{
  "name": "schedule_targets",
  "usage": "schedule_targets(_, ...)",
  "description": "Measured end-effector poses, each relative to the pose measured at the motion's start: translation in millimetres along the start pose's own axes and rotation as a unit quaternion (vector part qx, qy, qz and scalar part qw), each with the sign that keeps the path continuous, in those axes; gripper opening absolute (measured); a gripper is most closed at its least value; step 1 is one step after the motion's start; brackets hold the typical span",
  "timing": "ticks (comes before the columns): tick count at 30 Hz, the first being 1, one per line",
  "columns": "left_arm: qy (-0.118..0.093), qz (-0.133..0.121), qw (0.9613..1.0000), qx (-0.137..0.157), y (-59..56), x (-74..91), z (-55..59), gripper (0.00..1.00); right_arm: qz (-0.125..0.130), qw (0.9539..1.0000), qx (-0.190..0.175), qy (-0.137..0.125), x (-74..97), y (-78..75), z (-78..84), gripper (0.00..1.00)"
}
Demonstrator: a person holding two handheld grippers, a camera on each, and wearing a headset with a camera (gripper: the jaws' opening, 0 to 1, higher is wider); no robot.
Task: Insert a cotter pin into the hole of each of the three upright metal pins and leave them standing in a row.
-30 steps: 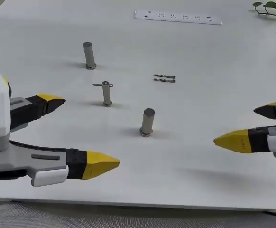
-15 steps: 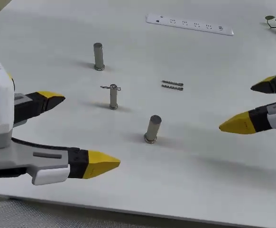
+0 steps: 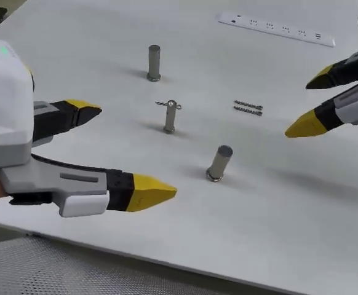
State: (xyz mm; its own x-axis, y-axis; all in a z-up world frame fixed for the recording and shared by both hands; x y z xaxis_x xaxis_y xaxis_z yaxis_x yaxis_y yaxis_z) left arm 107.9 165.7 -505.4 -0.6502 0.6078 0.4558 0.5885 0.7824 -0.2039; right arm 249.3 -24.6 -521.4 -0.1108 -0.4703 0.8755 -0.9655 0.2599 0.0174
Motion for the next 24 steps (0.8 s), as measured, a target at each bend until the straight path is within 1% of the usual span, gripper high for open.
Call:
schedule_targets(2, -0.003, 0.006, 1.0000, 0.003, -1.7, -0.2, -0.3, 0.99, -0.001, 1.0000, 0.008, 0.004, -4.8, -3.0, -4.3, 0.62)
schedule_targets(3, -0.003, 0.009, 1.0000, 0.004, -2.2, -0.3, -0.2, 0.99, 0.003, 0.9997, 0.024, 0.006, -10.6, -13.8, -8.1, 0.57)
schedule_targets(5, -0.001, 0.012, 0.9999, 0.003, -2.9, -0.2, 0.1, 0.99, 0.005, 0.9994, 0.034, 0.007, -15.6, -18.4, -11.1, 0.51)
schedule_targets(7, 0.000, 0.014, 0.9999, -0.001, -3.1, -0.1, 0.0, 0.99, 0.004, 0.9991, 0.041, 0.013, -21.2, -22.3, -14.2, 0.50)
schedule_targets(10, 0.000, 0.016, 0.9999, -0.001, -2.3, 0.4, -0.2, 0.99, -0.007, 0.9983, 0.051, 0.026, -27.9, -21.0, -16.2, 0.48)
schedule_targets(11, 0.000, 0.016, 0.9999, -0.001, -2.2, 0.4, -0.2, 0.99, -0.008, 0.9982, 0.053, 0.028, -27.9, -20.0, -16.4, 0.46)
schedule_targets(13, -0.002, 0.015, 0.9999, 0.000, -1.1, 0.5, -0.2, 0.99, -0.013, 0.9973, 0.063, 0.037, -33.3, -19.4, -15.7, 0.44)
schedule_targets(16, -0.003, 0.015, 0.9999, 0.001, -0.5, 0.6, 0.0, 0.99, -0.020, 0.9970, 0.063, 0.041, -40.3, -18.0, -15.1, 0.39)
schedule_targets(19, -0.004, 0.016, 0.9999, 0.002, -0.6, 0.4, -0.7, 0.99, -0.033, 0.9969, 0.061, 0.037, -47.3, -15.3, -16.6, 0.33)
schedule_targets(20, -0.004, 0.016, 0.9999, 0.003, -0.5, 0.4, -0.8, 0.99, -0.034, 0.9968, 0.061, 0.038, -49.7, -16.9, -17.1, 0.31)
schedule_targets(24, -0.005, 0.019, 0.9998, 0.005, -0.7, -0.1, -0.3, 0.97, -0.045, 0.9955, 0.067, 0.051, -57.5, -17.4, -16.1, 0.28)
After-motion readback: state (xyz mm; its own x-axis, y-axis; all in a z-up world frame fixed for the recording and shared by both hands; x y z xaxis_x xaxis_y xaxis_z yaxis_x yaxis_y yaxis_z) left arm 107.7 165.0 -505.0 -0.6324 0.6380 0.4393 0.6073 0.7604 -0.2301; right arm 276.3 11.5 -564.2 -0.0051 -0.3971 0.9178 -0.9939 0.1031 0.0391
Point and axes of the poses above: the centre of the closed fingertips' face, and the gripper's own axes: x roughly backward along the fingers, y roughly to its left, z roughly out of its underside, the point moved 2 cm from there along x, roughly backward along the fingers, and after that the axes turned 1 degree about -z, right-handed, at the moved point
